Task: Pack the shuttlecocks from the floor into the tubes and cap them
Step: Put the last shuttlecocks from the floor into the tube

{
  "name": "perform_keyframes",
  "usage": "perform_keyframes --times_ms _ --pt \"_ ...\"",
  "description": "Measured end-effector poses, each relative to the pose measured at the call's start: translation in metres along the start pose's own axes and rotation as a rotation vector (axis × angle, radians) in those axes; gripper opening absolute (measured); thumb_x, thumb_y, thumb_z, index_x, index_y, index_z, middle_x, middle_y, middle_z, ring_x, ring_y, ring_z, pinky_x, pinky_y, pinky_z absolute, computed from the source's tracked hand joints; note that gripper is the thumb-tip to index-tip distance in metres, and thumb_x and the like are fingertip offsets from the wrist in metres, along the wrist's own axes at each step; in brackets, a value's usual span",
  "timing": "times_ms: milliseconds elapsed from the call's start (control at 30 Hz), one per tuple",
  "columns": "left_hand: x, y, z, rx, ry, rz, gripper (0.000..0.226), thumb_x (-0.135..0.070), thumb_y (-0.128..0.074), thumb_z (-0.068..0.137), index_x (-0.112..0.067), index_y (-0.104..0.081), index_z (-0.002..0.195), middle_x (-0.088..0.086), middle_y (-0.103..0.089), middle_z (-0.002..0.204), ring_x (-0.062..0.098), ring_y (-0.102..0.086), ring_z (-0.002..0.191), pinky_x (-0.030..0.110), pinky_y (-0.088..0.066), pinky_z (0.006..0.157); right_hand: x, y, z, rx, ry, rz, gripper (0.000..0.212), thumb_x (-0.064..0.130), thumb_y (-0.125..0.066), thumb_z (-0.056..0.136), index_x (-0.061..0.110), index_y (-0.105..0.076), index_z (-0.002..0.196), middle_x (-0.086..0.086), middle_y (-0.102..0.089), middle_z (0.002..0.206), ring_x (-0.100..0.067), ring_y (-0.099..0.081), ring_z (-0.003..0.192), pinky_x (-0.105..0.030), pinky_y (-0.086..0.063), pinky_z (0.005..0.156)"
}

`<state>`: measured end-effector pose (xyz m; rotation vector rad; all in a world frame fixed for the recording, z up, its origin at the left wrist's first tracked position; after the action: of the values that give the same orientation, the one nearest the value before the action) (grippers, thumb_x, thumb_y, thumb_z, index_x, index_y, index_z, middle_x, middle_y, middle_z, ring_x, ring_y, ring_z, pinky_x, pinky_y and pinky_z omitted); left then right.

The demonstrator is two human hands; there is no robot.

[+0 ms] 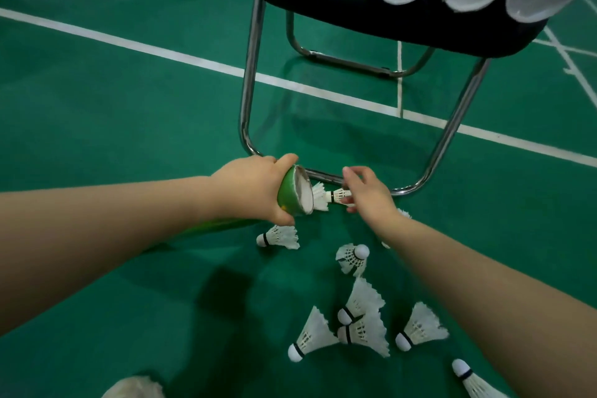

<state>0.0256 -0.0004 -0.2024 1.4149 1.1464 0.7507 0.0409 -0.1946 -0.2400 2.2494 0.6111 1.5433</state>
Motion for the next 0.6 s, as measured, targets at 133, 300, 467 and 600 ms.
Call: perform_keyframes --times_ms 133,300,467,600 --pt "0.016 -0.018 0.019 0.009 0.026 0.034 0.094 -0.063 -0.069 0.063 -0.023 -0.029 0.137 0.003 -0.057 0.113 0.025 -0.055 0.1 0.034 -0.049 0.073 -0.034 -0.014 0.036 0.002 -0.126 -0.09 0.039 0.038 -0.042 0.095 0.014 -0.05 0.125 -0.008 -0.06 0.107 -0.023 -0.061 0.084 -0.041 -0.051 0.082" --pt "0.028 -0.039 0.03 0.034 0.056 0.074 0.09 -0.063 -0.068 0.064 -0.025 -0.03 0.136 0.002 -0.052 0.1 0.025 -0.053 0.092 0.031 -0.043 0.067 -0.045 -0.051 0.053 0.123 -0.08 -0.263 0.031 0.031 -0.043 0.096 0.016 -0.051 0.122 -0.002 -0.054 0.088 -0.013 -0.046 0.06 -0.027 -0.034 0.054" --pt "0.03 -0.056 0.041 0.076 0.071 0.038 0.082 -0.063 -0.068 0.065 -0.024 -0.034 0.129 0.004 -0.053 0.099 0.026 -0.051 0.093 0.034 -0.047 0.071 -0.037 -0.072 0.067 0.217 -0.055 -0.318 0.029 0.026 -0.049 0.092 0.021 -0.06 0.118 -0.01 -0.059 0.113 -0.02 -0.056 0.081 -0.024 -0.041 0.06" --pt "0.032 -0.063 0.044 0.097 0.074 0.024 0.077 -0.065 -0.067 0.065 -0.022 -0.038 0.123 0.004 -0.054 0.102 0.025 -0.051 0.094 0.038 -0.05 0.076 -0.041 -0.076 0.065 0.255 -0.136 -0.235 0.029 0.014 -0.046 0.094 0.01 -0.062 0.118 -0.01 -0.058 0.127 -0.027 -0.054 0.113 -0.032 -0.041 0.094"
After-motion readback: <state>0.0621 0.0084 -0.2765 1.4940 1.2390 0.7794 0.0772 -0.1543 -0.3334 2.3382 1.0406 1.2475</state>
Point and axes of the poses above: each hand's wrist, its own z-axis towards the middle knuckle, its own y-axis out of the back of the hand, x = y × z, the point moved 2 cm from there along z, towards the middle knuckle
